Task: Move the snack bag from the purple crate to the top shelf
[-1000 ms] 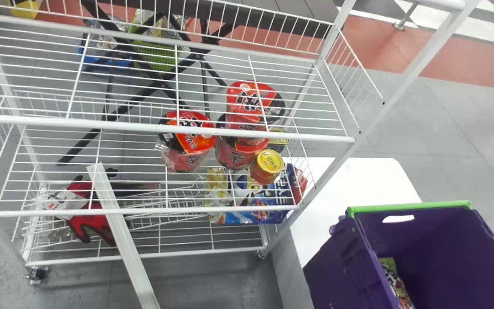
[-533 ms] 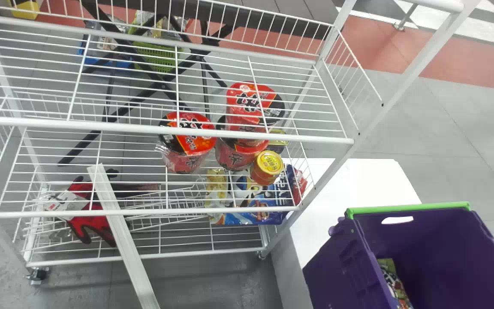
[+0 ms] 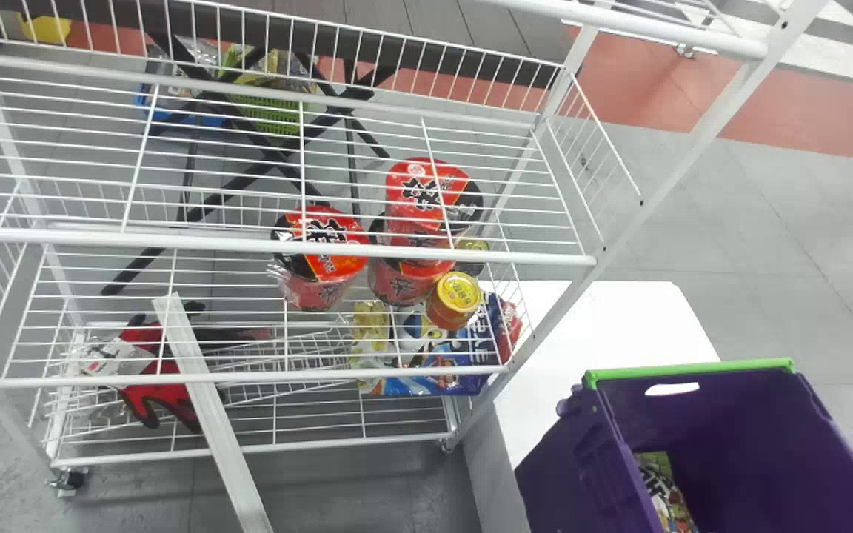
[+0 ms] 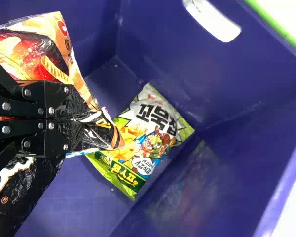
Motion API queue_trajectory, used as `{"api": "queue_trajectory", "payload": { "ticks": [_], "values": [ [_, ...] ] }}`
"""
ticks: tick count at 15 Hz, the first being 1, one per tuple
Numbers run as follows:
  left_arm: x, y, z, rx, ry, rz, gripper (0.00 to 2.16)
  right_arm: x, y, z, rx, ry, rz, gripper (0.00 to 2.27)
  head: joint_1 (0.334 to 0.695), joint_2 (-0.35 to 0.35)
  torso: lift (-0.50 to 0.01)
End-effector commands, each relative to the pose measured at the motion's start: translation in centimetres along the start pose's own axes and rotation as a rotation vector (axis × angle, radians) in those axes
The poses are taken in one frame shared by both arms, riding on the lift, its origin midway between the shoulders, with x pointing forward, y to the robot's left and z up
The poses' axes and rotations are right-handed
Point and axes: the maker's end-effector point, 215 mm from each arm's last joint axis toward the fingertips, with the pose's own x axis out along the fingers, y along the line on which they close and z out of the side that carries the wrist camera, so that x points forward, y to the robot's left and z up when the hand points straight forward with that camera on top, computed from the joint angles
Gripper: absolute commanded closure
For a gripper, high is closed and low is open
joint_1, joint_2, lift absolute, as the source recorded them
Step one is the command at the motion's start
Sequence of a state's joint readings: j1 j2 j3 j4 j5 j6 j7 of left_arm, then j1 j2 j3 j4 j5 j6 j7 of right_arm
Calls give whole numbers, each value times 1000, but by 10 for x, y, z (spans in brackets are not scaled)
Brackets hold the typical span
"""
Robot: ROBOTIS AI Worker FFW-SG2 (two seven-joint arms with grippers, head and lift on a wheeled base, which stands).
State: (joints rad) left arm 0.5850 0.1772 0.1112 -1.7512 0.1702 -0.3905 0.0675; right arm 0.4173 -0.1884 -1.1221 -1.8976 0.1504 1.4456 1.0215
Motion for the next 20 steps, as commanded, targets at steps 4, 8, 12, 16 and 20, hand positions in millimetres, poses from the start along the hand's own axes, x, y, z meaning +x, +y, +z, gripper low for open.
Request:
{"api": "queue_trajectory", "payload": {
  "ticks": [4,8,12,16,20],
  "values": [
    [-1,1,-2,1,3,3,130,-2,5,6,-16,-30,-3,1936,695,-350,-391],
    [-1,1,-2,1,3,3,130,-3,9,9,-24,-48,7,1936,695,-350,-375],
    [-1,0,-3,1,9,-2,130,-3,10,12,-45,-68,5,1875,695,-350,-359],
    [-1,-1,-3,2,8,-6,130,-5,10,15,-55,-82,2,1875,695,-350,-343],
    [0,-4,-3,2,10,-11,130,-7,10,18,-62,-96,-16,1875,695,-350,-328]
  ]
}}
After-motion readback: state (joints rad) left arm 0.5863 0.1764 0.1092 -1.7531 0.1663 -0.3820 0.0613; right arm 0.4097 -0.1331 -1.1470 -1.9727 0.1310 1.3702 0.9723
